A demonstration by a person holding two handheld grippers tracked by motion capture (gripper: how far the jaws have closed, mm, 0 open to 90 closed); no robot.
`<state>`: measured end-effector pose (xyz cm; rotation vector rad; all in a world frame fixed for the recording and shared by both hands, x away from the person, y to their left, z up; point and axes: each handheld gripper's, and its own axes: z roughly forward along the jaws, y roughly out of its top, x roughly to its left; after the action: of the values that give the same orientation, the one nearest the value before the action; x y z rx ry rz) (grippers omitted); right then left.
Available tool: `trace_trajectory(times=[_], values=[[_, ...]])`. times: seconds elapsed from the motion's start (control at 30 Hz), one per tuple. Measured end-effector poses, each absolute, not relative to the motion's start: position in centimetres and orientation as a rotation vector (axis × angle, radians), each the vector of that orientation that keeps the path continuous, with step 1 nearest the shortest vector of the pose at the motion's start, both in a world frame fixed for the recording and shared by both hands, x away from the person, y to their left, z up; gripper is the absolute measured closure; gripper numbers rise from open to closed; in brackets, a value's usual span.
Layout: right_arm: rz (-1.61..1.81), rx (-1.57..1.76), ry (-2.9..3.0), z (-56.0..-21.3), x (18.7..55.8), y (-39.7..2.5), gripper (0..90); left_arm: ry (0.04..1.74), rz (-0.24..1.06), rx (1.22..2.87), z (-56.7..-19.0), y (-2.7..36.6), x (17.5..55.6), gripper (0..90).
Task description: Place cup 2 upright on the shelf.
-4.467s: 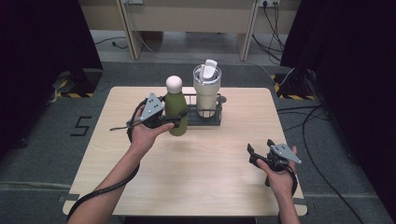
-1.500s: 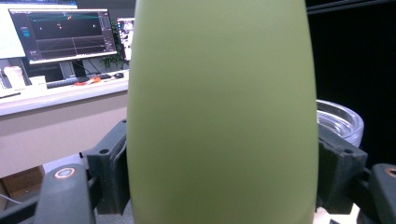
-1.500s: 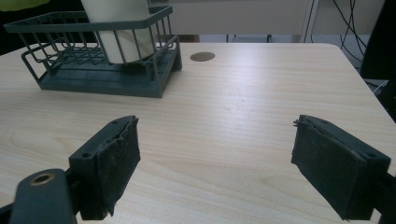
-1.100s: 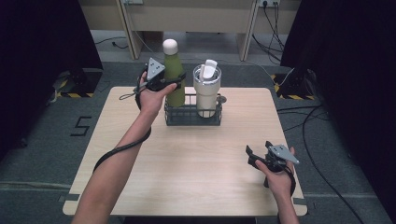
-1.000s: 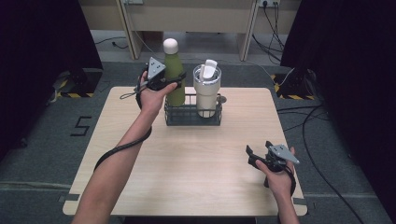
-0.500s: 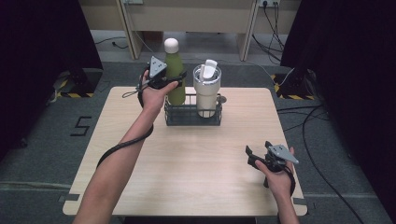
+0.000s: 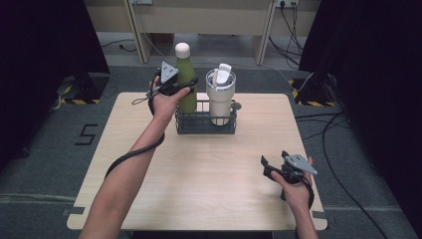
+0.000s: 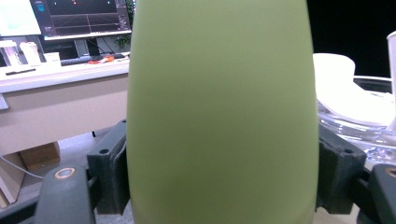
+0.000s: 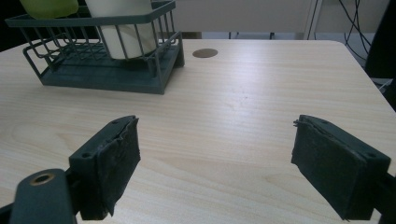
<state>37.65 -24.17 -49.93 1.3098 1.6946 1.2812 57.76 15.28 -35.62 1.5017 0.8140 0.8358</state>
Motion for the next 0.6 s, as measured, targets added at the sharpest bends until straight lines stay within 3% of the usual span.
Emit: trace_trajectory(times=[0.6], values=[[1.281,1.310,1.696,-50.0,37.7,-24.1,15.0,0.856,0.807,1.521,-37.6,14.9,58.4,22.2]])
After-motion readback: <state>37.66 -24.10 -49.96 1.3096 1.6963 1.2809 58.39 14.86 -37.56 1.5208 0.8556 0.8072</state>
